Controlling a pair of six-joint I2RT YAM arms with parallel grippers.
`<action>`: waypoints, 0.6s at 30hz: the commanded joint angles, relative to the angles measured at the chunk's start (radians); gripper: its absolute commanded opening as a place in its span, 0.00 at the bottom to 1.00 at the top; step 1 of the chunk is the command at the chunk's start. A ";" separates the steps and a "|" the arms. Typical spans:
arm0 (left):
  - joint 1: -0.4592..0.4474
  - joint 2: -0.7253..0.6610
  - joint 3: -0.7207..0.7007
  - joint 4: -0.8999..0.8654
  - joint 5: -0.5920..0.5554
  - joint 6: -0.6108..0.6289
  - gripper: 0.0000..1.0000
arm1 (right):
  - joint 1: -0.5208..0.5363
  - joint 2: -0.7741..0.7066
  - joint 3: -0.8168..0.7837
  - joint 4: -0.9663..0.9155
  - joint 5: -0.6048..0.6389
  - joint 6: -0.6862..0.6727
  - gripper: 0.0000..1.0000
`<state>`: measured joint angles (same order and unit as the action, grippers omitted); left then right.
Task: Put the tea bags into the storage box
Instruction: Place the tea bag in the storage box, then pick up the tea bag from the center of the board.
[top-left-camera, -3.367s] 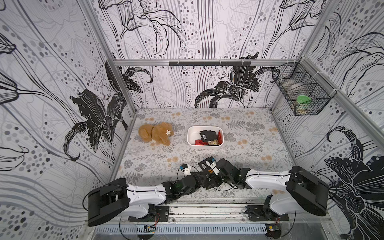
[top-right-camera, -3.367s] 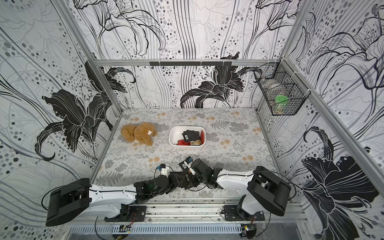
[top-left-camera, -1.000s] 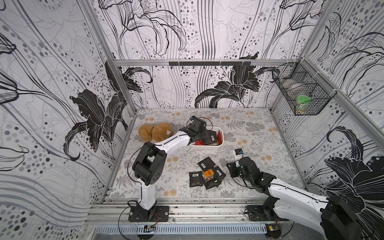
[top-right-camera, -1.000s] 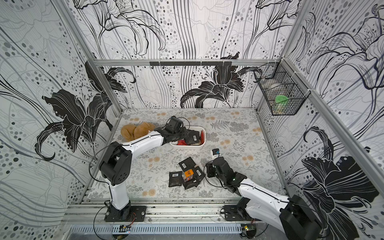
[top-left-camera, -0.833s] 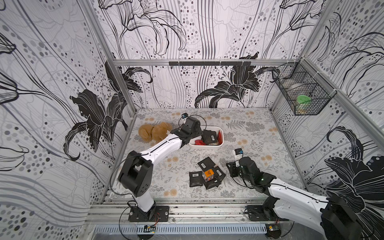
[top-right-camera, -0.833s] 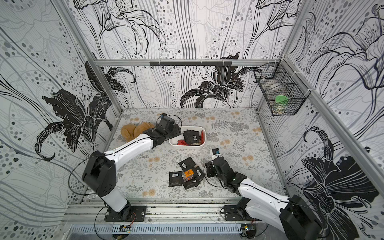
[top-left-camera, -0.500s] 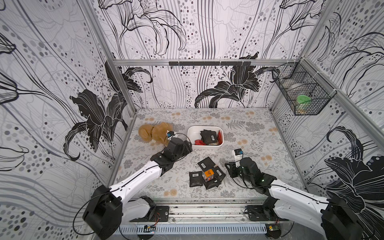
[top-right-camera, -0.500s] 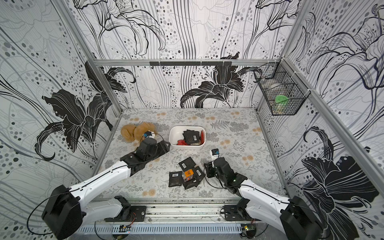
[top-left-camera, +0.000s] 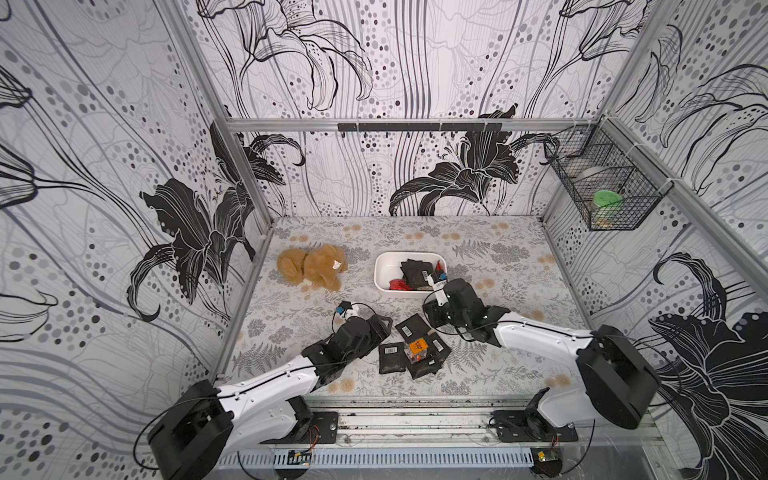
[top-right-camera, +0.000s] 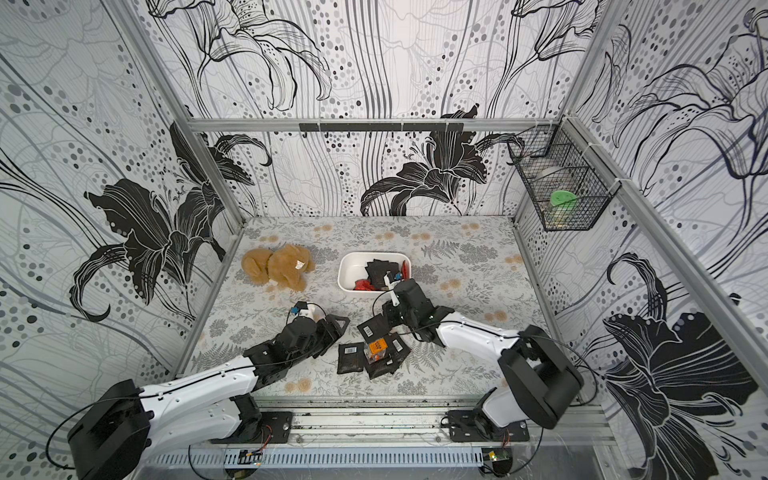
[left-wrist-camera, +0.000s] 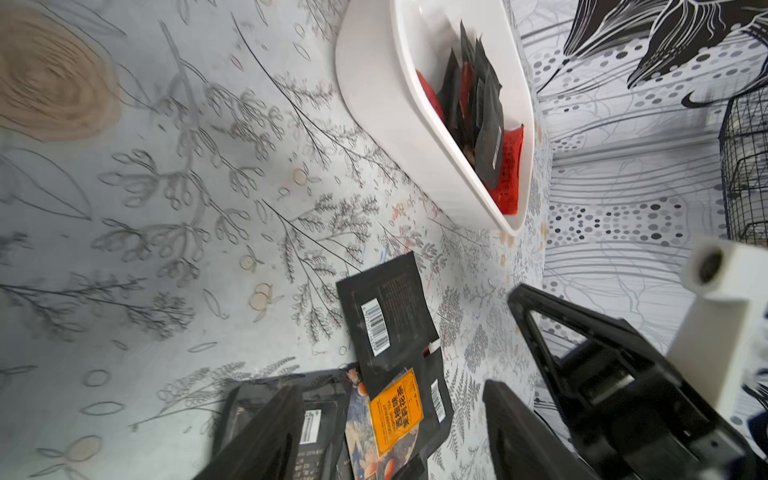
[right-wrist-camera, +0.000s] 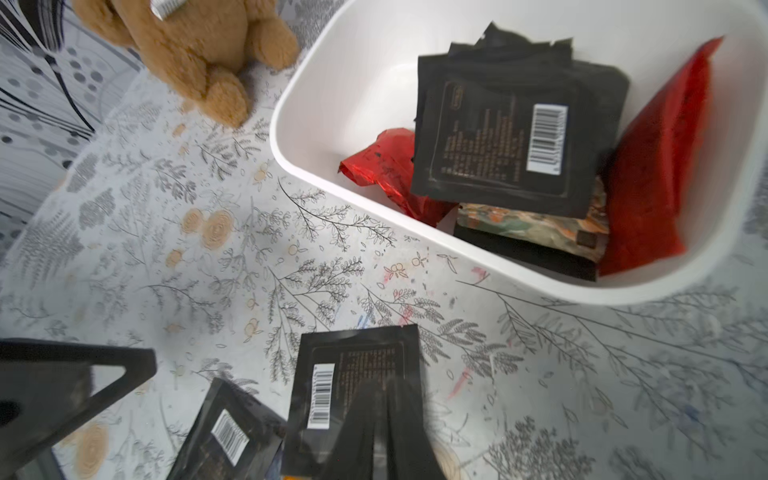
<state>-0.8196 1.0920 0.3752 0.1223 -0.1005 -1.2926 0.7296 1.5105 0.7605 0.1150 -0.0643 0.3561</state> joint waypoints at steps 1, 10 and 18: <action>-0.026 0.058 0.024 0.139 -0.034 -0.071 0.72 | -0.002 0.065 0.015 0.003 -0.062 -0.015 0.09; -0.039 0.267 0.079 0.259 0.015 -0.123 0.66 | -0.002 0.123 0.033 -0.037 -0.055 -0.033 0.01; -0.043 0.361 0.115 0.254 0.032 -0.135 0.64 | -0.001 0.125 0.026 -0.061 -0.035 -0.032 0.00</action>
<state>-0.8577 1.4303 0.4667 0.3454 -0.0807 -1.4185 0.7296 1.6279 0.7708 0.0856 -0.1089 0.3450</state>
